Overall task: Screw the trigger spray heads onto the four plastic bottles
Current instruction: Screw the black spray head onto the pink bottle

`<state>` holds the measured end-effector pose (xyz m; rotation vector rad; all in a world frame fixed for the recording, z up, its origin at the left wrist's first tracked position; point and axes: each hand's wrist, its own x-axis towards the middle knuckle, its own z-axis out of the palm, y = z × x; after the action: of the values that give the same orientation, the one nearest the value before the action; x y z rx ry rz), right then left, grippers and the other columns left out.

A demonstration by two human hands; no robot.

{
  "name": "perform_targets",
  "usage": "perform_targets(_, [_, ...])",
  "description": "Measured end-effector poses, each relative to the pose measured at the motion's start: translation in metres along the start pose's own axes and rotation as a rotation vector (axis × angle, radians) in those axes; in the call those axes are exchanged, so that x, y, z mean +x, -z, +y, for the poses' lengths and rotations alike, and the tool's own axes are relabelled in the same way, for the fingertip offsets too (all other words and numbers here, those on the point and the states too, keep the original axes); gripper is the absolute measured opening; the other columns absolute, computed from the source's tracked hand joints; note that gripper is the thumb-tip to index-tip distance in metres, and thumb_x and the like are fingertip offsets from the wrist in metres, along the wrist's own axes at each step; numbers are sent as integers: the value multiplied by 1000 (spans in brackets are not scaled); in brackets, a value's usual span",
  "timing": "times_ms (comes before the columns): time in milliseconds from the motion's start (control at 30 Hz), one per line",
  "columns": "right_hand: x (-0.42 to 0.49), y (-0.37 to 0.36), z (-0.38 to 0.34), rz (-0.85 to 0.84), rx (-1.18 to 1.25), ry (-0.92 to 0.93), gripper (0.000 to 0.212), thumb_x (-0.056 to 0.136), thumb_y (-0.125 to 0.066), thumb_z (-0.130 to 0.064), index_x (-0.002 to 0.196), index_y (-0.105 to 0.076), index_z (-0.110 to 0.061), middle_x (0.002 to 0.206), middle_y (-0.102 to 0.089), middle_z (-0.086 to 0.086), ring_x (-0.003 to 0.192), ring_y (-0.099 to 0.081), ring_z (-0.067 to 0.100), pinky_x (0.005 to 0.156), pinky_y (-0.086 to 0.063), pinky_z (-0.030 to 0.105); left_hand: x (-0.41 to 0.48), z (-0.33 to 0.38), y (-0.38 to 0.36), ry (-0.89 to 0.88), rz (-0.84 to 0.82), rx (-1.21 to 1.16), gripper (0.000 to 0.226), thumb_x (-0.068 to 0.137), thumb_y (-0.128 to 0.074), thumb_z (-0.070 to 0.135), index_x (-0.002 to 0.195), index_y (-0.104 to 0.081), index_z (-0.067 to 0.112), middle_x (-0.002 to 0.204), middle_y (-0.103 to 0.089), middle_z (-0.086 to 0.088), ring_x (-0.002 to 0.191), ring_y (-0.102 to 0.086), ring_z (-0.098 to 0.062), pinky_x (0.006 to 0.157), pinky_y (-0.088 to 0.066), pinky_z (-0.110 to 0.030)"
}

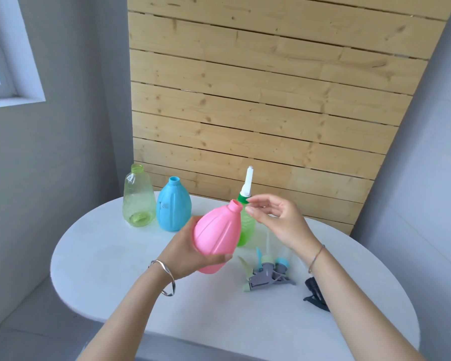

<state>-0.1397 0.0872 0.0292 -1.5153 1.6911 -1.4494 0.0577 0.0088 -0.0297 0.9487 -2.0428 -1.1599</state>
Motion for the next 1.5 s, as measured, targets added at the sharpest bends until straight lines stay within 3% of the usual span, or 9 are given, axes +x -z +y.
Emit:
perform_targets(167, [-24,37,31,-14,-70,-110,19,77,-74,-22,94,-68,-24,101,-70,-9,88,-65,-1,79,-48,10,-3,-2,-4,11,-45,38,90,39,-80,58,118,-43,34,105,-58,13,94,-58,-2,65,-49,-18])
perform_targets(267, [-37,43,49,-179,-216,-154,29,73,-78,-28,99,-67,-34,120,-61,-11,113,-54,-1,100,-39,22,-4,-3,-5,17,-58,54,91,38,-79,60,118,-43,35,103,-57,14,91,-58,-2,61,-49,-16])
perform_targets(367, [-48,39,65,-363,-381,-179,44,69,-80,-37,111,-64,-39,138,-39,-14,128,-37,-2,105,-25,20,-5,-3,-6,31,-52,65,91,37,-78,60,118,-43,34,103,-56,15,91,-58,-1,61,-48,-16])
perform_targets(600, [-52,57,70,-303,-364,-212,52,68,-81,-35,115,-60,-40,145,-34,-13,134,-30,1,107,-20,20,-7,-2,-14,35,-83,93,92,37,-78,60,118,-42,33,102,-57,12,89,-58,-3,60,-48,-17])
perform_targets(967, [-84,104,87,-503,-557,-469,86,67,-82,-29,137,-34,-40,133,-32,-6,128,-30,6,105,-27,24,-6,10,-35,16,-116,71,98,37,-78,59,123,-41,31,106,-58,10,93,-59,-6,65,-50,-20])
perform_targets(1167, [-92,106,95,-375,-585,-411,74,71,-77,-23,134,-41,-37,115,-50,-3,110,-50,14,95,-36,22,-5,17,-47,-2,-123,61,96,40,-82,56,123,-41,31,107,-58,11,94,-59,-6,65,-49,-19])
perform_targets(1367, [-79,109,84,60,-553,-338,59,77,-71,-27,126,-38,-22,115,-53,3,94,-61,25,83,-47,33,0,19,-53,1,-53,56,86,52,-88,43,120,-36,28,105,-54,10,92,-57,-7,63,-48,-20])
perform_targets(1433, [-71,104,72,190,-374,-269,49,79,-71,-24,118,-42,-24,115,-57,1,88,-63,20,75,-51,29,1,21,-52,-4,-24,48,85,49,-87,47,115,-37,28,101,-52,15,90,-56,-1,61,-48,-19])
perform_targets(1500, [-62,94,54,256,-84,-192,35,81,-70,-20,108,-49,-25,113,-63,0,82,-64,12,64,-49,12,2,22,-49,0,13,18,89,42,-83,55,114,-38,28,101,-52,17,90,-55,1,61,-48,-19])
